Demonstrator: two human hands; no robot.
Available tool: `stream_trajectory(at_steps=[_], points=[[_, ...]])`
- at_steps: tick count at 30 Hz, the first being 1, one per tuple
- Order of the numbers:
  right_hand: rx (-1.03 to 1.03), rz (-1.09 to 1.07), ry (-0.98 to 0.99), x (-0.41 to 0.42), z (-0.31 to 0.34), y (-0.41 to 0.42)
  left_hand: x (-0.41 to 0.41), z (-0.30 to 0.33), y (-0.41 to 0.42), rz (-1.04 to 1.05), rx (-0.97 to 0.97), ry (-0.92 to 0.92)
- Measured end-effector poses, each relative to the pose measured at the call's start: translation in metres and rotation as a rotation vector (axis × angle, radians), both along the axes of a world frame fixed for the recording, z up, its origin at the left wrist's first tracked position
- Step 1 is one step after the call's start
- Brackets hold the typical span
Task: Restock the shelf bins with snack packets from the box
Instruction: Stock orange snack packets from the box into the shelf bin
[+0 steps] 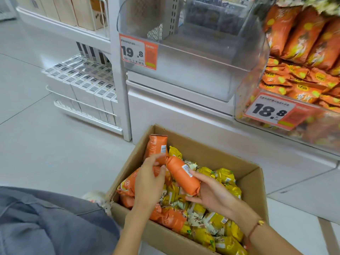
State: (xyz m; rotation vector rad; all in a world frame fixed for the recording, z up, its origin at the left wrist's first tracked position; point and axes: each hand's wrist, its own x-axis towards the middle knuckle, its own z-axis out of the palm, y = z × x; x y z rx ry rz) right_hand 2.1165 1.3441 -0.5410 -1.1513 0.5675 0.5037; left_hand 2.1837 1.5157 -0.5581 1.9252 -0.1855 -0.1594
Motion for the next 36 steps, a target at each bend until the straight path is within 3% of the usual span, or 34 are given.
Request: stream_trajectory(at_steps=[4, 7, 9, 12, 18, 21, 28, 36], points=[[0.275, -0.114, -0.023, -0.005, 0.012, -0.005, -0.004, 0.018, -0.011, -0.133, -0.188, 0.431], [0.221, -0.112, -0.023, -0.001, 0.018, -0.004, -0.007, 0.028, -0.015, -0.337, -0.216, 0.599], [0.038, 0.002, -0.031, 0.001, 0.019, -0.004, -0.009, 0.029, -0.016, -0.339, -0.217, 0.596], [-0.348, 0.127, -0.079, 0.003, 0.025, -0.003, -0.010, 0.031, -0.015, -0.157, -0.268, 0.592], [-0.715, 0.345, -0.103, 0.002, 0.015, -0.006, -0.001, 0.031, -0.002, 0.120, -0.308, 0.543], [-0.818, 0.601, -0.001, -0.004, -0.008, 0.004, 0.000, 0.028, 0.006, 0.135, -0.374, 0.542], [-0.904, 0.902, 0.203, 0.011, -0.025, 0.039, 0.004, 0.020, 0.011, 0.138, -0.356, 0.559], [-0.862, 1.071, 0.171, 0.027, -0.020, 0.038, 0.006, 0.014, 0.012, 0.081, -0.338, 0.562]])
